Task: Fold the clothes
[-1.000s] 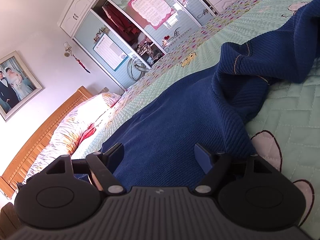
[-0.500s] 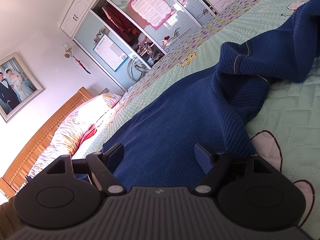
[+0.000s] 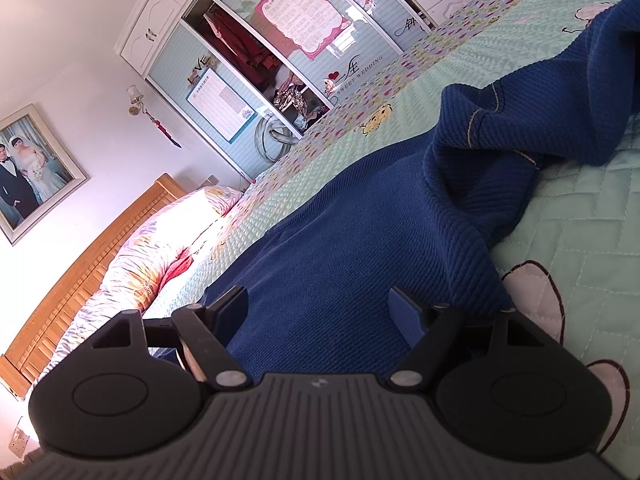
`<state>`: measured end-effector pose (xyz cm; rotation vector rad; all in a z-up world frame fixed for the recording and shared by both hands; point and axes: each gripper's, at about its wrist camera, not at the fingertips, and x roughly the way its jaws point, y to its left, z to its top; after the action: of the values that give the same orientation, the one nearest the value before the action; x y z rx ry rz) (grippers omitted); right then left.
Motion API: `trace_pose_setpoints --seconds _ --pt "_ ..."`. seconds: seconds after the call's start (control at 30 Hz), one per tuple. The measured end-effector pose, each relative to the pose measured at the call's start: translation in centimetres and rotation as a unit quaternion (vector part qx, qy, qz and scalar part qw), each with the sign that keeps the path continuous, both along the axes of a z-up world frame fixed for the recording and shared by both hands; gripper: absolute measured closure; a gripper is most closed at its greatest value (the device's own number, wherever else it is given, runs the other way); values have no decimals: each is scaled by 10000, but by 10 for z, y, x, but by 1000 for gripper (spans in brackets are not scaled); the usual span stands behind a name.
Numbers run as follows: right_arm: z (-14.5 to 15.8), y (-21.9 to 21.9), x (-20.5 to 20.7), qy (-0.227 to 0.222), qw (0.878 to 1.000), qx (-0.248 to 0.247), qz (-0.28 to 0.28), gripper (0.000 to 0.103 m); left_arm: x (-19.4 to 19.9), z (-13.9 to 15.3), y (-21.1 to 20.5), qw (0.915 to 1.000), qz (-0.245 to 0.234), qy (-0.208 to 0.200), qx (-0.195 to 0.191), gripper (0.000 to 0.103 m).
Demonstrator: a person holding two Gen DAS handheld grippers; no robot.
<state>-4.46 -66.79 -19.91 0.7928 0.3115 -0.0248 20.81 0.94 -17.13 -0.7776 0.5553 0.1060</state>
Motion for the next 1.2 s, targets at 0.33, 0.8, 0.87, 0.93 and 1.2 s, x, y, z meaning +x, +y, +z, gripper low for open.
trace_pose_setpoints --seconds 0.33,0.8,0.87,0.93,1.2 --pt "-1 0 -3 -41 10000 43 5 25 4 45 6 9816 1368 596 1190 57" --pt "-1 -1 -4 -176 9997 177 23 25 18 22 -230 9126 -3178 255 2559 29" --pt "-1 -2 -5 -232 9995 233 29 25 16 19 -229 9116 -3057 263 2734 29" --pt "-1 -4 -7 -293 9991 311 36 25 12 27 -231 9131 -2891 465 2839 29" --pt "12 -8 -27 -413 9972 630 -16 21 -75 73 -297 9062 -3155 123 2812 29"
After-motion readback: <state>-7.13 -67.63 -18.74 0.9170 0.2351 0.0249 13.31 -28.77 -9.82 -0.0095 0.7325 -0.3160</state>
